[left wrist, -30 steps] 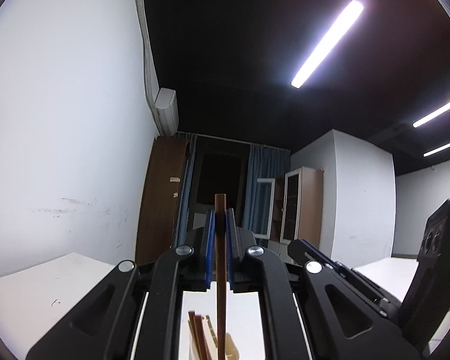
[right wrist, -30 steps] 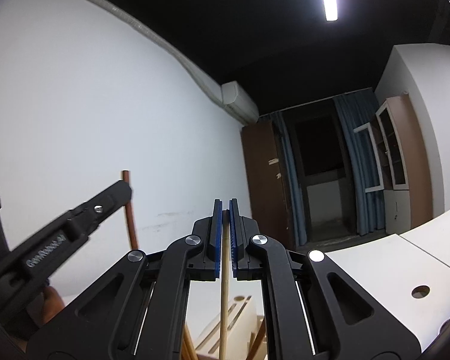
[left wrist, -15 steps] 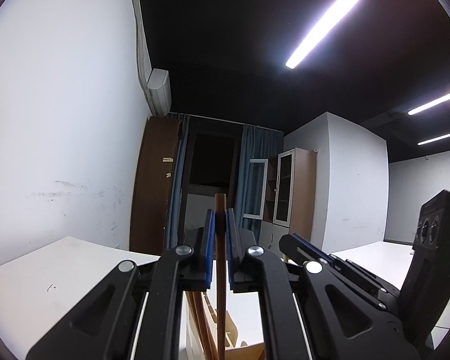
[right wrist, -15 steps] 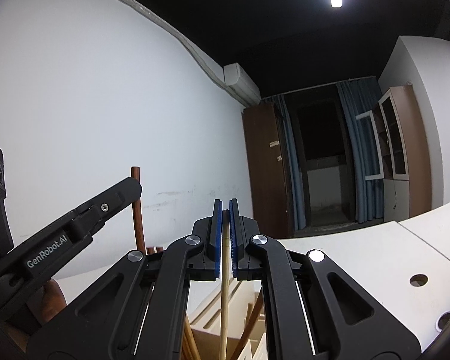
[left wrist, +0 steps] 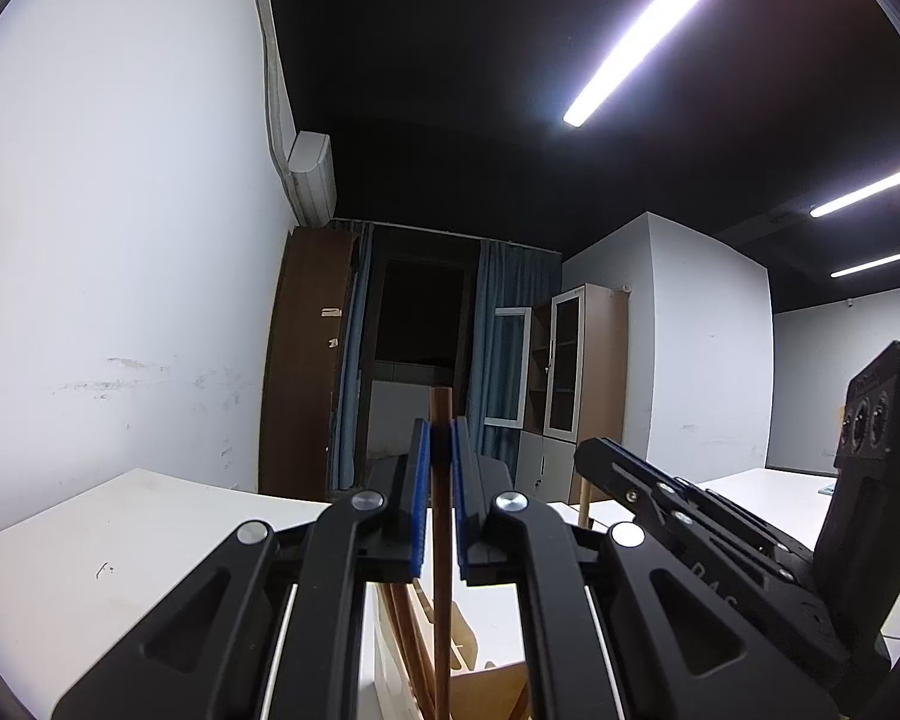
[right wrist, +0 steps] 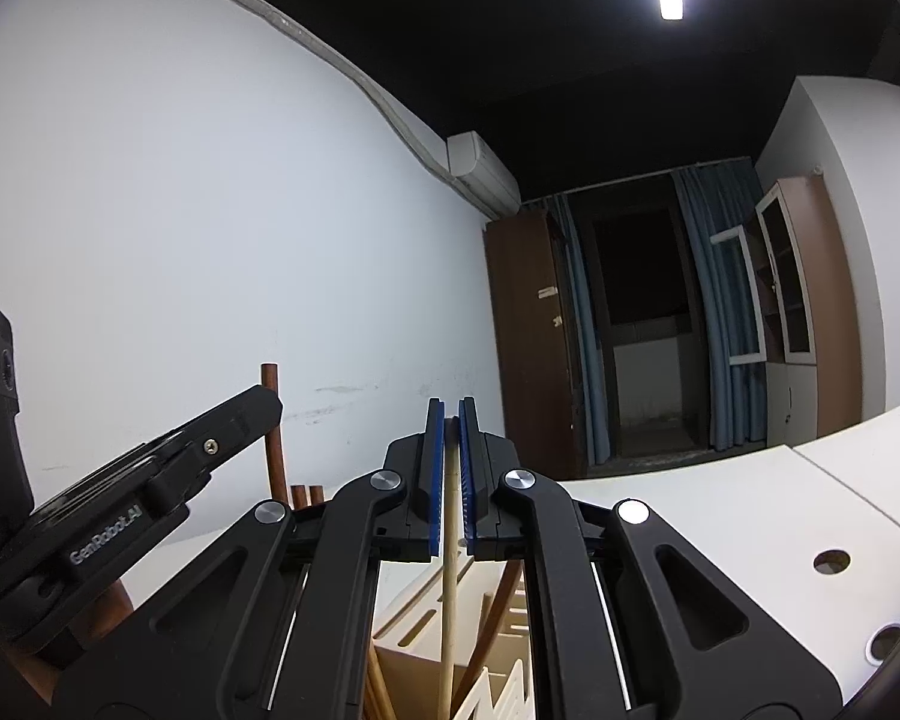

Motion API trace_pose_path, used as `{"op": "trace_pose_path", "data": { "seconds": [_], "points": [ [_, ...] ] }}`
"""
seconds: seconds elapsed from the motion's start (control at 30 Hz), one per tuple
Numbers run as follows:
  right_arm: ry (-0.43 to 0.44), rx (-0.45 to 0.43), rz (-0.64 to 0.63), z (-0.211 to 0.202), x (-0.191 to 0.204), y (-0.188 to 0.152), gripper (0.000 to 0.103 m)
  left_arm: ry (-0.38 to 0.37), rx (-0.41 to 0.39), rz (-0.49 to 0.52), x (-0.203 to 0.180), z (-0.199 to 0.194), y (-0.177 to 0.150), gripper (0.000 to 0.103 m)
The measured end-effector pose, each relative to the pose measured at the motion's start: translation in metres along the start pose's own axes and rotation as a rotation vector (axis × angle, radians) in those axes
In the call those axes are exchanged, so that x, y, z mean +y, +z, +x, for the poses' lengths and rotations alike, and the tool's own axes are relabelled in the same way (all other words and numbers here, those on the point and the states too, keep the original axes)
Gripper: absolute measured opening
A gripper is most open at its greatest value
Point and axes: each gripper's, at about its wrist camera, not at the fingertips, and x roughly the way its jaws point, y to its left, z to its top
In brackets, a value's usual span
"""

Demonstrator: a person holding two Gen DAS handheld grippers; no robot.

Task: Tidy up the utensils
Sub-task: 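Lower the light wooden chopstick into the cream holder, then open the right tool to release the chopstick in the holder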

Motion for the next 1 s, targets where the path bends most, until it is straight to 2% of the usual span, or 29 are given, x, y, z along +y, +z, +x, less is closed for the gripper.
{"op": "trace_pose_path", "data": {
  "seconds": [0.43,0.73,0.77,0.83,0.87,1.0],
  "points": [
    [0.007,0.059,-0.035,-0.004,0.01,-0.013,0.005,-0.011,0.022,0.029,0.0,0.0,-0.004,0.007],
    [0.007,0.115,-0.018,-0.008,0.001,-0.01,0.005,-0.028,0.071,0.039,0.003,0.0,-0.008,0.007],
    [0.007,0.123,-0.01,-0.009,0.0,-0.009,0.008,-0.036,0.083,0.033,0.004,0.001,-0.008,0.007],
    [-0.001,0.124,-0.008,-0.012,-0.002,-0.007,0.021,-0.036,0.096,0.024,0.007,0.0,-0.006,0.012],
    [-0.004,0.123,-0.007,-0.015,-0.003,-0.006,0.022,-0.035,0.099,0.018,0.01,-0.001,-0.005,0.018],
    [-0.027,0.119,-0.003,-0.024,-0.006,-0.001,0.023,-0.032,0.102,-0.017,0.019,-0.009,0.001,0.02]
  ]
}}
